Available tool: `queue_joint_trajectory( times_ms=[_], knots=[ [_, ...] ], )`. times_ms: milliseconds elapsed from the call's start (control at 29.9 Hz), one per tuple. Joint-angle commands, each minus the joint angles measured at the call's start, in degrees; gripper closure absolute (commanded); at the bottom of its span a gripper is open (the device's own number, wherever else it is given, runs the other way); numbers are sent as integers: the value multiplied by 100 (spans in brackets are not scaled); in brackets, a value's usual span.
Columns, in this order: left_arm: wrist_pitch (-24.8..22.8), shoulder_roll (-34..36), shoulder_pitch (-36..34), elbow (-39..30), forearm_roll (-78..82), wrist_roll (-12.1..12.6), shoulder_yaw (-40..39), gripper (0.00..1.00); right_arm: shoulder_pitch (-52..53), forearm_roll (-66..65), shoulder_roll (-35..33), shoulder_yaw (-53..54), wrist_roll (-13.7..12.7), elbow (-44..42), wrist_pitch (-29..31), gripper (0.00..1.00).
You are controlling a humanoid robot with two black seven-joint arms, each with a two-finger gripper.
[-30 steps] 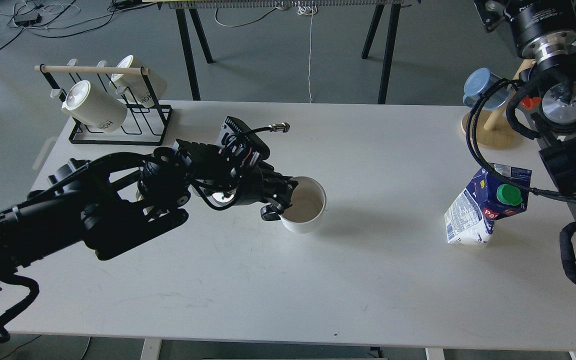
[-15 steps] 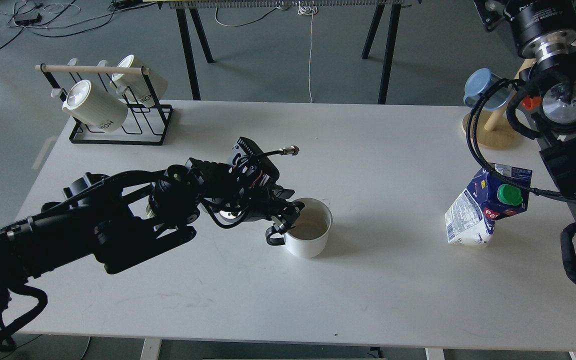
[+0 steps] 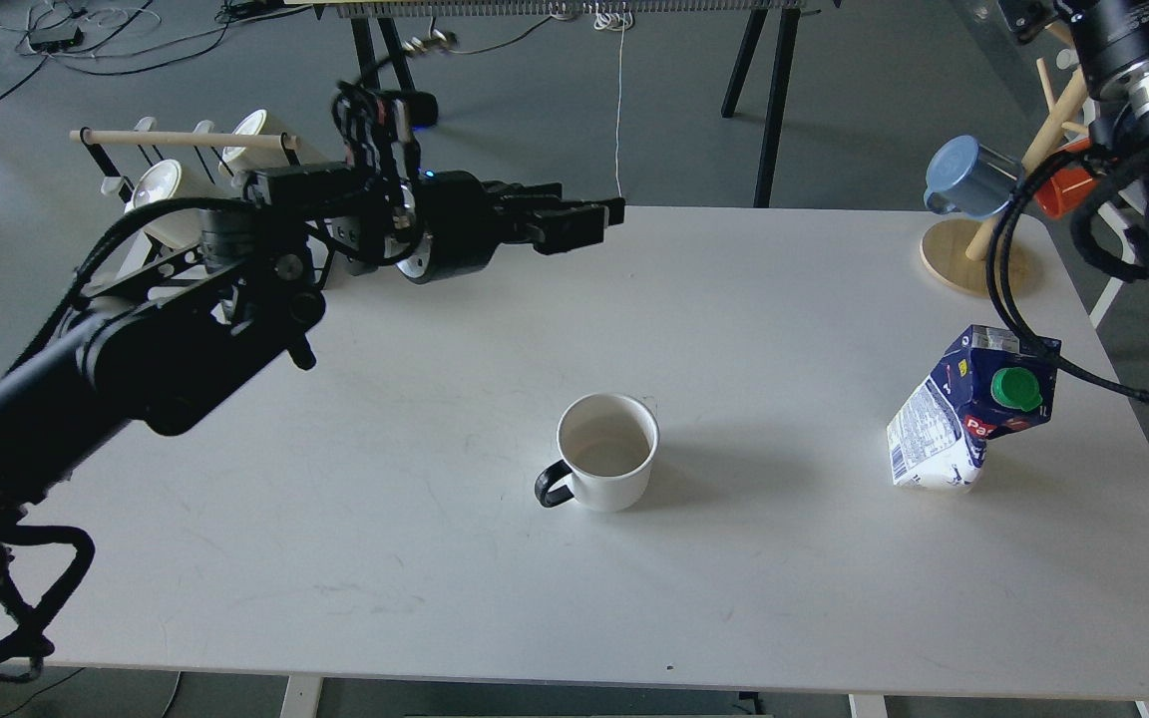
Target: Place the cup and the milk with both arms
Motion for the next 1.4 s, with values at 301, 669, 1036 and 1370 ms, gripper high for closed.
queue_joint_trajectory(
  times_ms=[301, 669, 1036, 1370],
  knots=[
    [-3, 324, -24, 1533, -5719, 28, -897, 1, -2086, 202, -1926, 273, 212, 2369, 0, 1],
    [-3, 403, -24, 2692, -9763, 28, -1379, 1, -3871, 1476, -2815, 924, 265, 2881, 0, 2],
    [-3, 377, 90, 3151, -10257, -25, -1626, 1, -5891, 2312, -2824, 924, 537, 3319, 0, 1],
    [-3, 439, 82, 3169, -10257, 36, -1626, 1, -7519, 1698, -2149, 924, 564, 4075, 0, 2]
  ],
)
